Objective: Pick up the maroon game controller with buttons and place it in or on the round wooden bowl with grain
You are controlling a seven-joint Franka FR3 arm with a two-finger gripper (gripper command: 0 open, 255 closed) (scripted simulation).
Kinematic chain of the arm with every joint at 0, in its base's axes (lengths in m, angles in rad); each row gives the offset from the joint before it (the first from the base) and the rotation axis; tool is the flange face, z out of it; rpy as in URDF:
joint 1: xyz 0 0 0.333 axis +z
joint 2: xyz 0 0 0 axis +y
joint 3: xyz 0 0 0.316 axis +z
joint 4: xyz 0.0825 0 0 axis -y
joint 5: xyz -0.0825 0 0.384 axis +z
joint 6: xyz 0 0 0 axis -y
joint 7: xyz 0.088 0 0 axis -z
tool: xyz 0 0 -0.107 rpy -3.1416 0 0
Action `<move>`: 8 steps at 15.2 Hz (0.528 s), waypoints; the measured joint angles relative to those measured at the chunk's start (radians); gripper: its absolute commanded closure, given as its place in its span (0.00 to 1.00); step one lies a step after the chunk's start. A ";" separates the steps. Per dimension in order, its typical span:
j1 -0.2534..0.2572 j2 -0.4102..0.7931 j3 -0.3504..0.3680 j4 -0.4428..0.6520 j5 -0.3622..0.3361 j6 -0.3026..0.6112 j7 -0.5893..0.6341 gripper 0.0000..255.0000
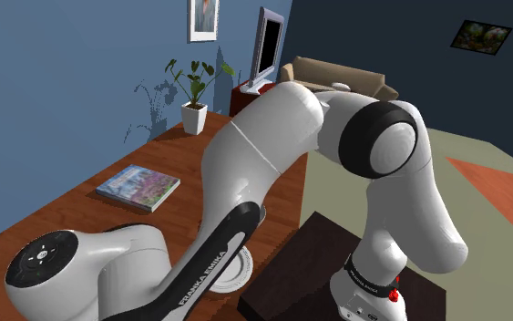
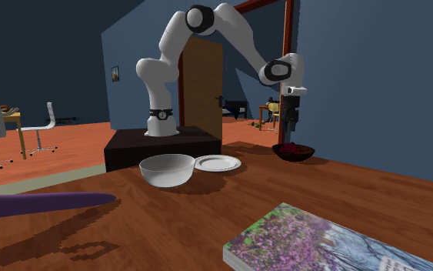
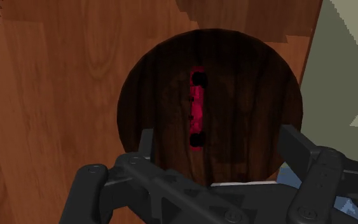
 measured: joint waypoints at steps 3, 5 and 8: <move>-0.004 -0.036 0.011 -0.001 0.013 -0.034 -0.007 0.00; -0.004 -0.039 0.012 -0.001 0.014 -0.037 -0.007 0.00; -0.004 -0.040 0.012 -0.001 0.015 -0.038 -0.007 0.00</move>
